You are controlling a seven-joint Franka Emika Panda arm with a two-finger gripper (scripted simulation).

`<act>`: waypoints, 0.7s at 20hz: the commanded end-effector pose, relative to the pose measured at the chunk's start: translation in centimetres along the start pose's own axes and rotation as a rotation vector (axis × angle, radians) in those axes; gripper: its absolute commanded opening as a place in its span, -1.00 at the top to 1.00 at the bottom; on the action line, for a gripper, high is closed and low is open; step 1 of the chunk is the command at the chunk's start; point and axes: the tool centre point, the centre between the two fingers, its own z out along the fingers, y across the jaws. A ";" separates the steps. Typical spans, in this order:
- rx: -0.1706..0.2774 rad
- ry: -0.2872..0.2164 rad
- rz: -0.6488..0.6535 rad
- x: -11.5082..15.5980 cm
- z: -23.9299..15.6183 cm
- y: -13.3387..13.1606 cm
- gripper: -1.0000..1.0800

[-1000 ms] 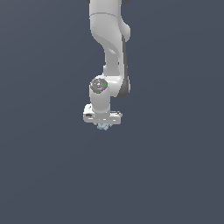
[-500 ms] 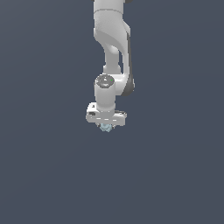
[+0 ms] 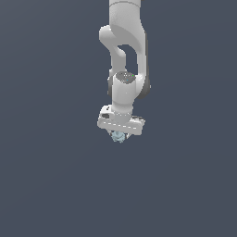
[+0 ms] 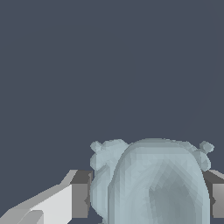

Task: Pick up the object and move it to a goal position.

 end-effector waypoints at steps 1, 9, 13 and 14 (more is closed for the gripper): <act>-0.008 0.041 0.021 0.9 -0.9 -1.0 1.00; -0.035 0.158 0.080 3.5 -3.8 -3.8 1.00; -0.049 0.214 0.108 4.7 -5.3 -5.1 1.00; -0.052 0.228 0.114 5.0 -5.6 -5.4 1.00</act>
